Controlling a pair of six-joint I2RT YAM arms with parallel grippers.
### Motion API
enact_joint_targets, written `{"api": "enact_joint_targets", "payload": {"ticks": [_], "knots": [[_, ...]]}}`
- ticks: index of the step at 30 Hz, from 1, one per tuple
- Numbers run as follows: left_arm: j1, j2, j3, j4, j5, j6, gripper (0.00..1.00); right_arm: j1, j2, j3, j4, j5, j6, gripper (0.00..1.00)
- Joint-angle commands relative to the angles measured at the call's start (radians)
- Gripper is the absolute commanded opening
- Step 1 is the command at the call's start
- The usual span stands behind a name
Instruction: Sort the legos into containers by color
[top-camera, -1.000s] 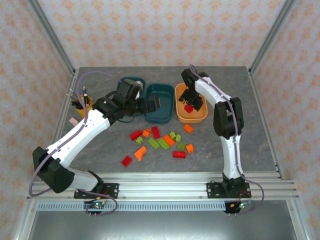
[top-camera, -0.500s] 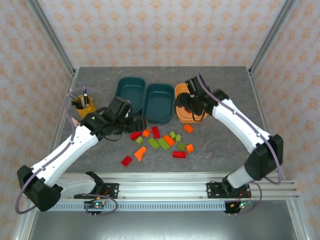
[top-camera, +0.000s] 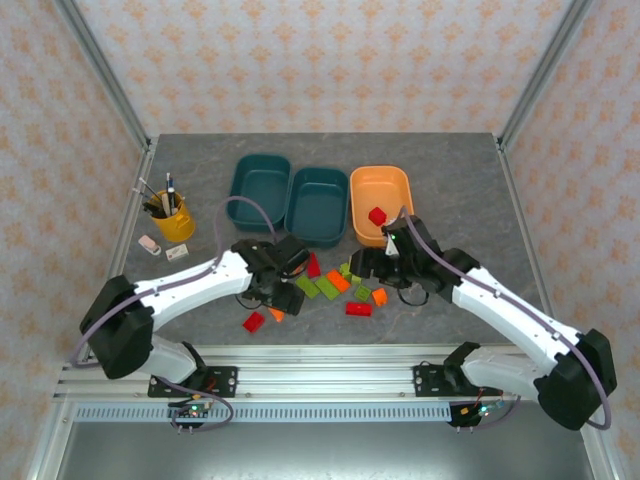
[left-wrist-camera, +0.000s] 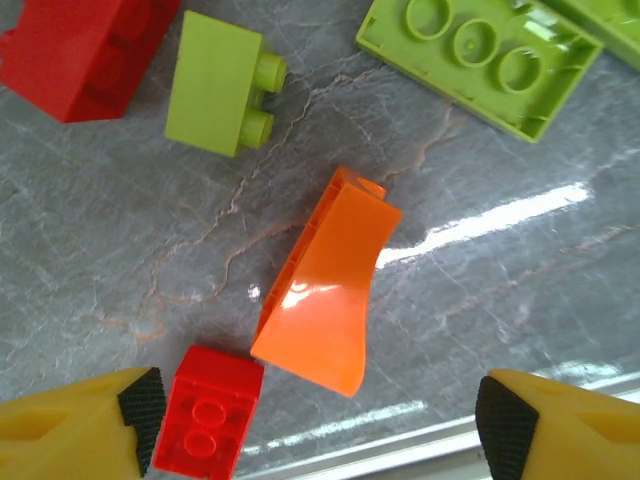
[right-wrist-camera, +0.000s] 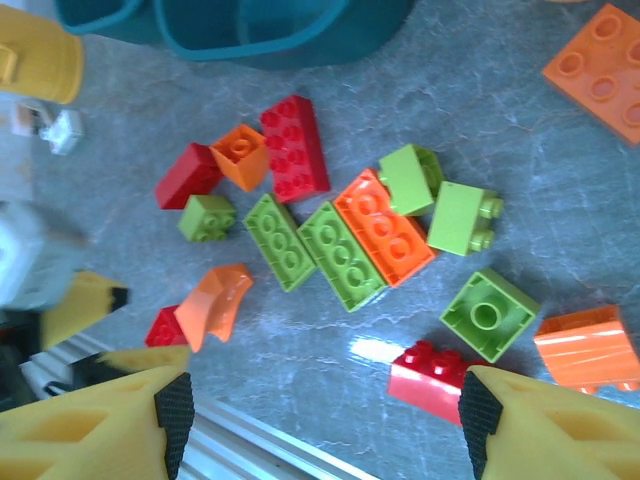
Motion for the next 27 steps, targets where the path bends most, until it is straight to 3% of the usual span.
{"api": "enact_joint_targets", "payload": {"ticks": [1, 8, 17, 27], "knots": [[-0.011, 0.066, 0.015, 0.029, -0.041, 0.058, 0.8, 0.002, -0.023, -0.038, 0.054, -0.045, 0.031, 0.73], [-0.011, 0.17, 0.01, 0.087, -0.062, 0.077, 0.71, 0.001, -0.071, -0.063, 0.04, -0.031, 0.051, 0.73], [-0.014, 0.22, -0.003, 0.148, -0.024, 0.07, 0.39, 0.002, -0.061, -0.058, 0.034, -0.007, 0.065, 0.73], [-0.014, 0.157, 0.017, 0.103, -0.046, 0.058, 0.19, 0.002, -0.032, -0.006, -0.012, 0.052, 0.059, 0.72]]}}
